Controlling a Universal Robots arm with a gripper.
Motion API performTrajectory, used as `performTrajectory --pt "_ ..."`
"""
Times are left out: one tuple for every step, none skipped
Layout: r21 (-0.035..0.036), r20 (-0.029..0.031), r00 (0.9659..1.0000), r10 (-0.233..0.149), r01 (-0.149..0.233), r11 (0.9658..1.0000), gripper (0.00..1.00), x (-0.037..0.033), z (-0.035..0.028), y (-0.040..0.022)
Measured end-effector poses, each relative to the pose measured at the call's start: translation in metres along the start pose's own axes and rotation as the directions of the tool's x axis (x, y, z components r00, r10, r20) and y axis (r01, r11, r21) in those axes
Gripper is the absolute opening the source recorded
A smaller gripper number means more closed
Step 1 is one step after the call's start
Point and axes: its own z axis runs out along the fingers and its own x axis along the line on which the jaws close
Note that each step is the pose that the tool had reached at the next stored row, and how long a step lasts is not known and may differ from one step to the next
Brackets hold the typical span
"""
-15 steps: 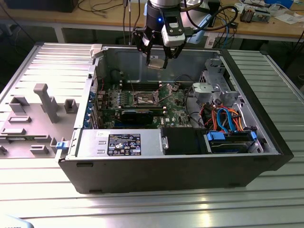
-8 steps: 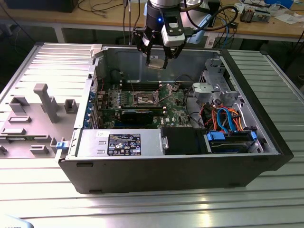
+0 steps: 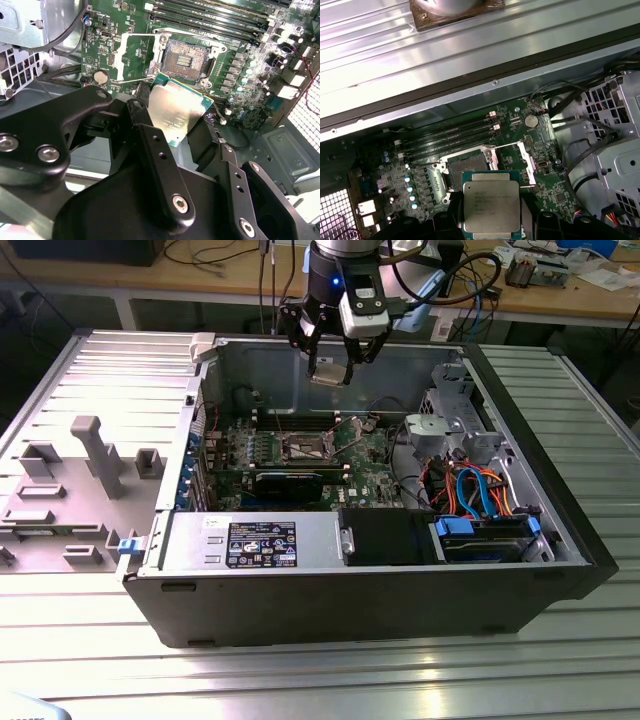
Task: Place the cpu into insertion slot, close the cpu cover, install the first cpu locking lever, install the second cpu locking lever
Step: 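Place the cpu into insertion slot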
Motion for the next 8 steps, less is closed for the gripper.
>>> performTrajectory --pt "0.0000 0.0001 1.0000 0.002 -0.002 1.0000 0.55 0.0000 0.0000 0.0000" --pt "0.0000 0.0002 1.0000 0.003 -0.003 1.0000 0.55 0.0000 0.0000 0.0000" --pt "0.0000 0.0003 1.0000 0.004 -0.004 1.0000 0.55 0.0000 0.0000 0.0000" --pt "0.0000 0.0003 1.0000 0.004 -0.004 1.0000 0.55 0.0000 0.0000 0.0000" --pt "-0.0001 0.0004 1.0000 0.005 -0.005 1.0000 0.55 0.0000 0.0000 0.0000" --pt "-0.0001 0.0004 1.0000 0.006 -0.006 1.0000 0.55 0.0000 0.0000 0.0000" --pt "-0.0001 0.0004 1.0000 0.007 -0.007 1.0000 0.55 0.0000 0.0000 0.0000" --pt "-0.0001 0.0005 1.0000 0.008 -0.008 1.0000 0.55 0.0000 0.0000 0.0000"
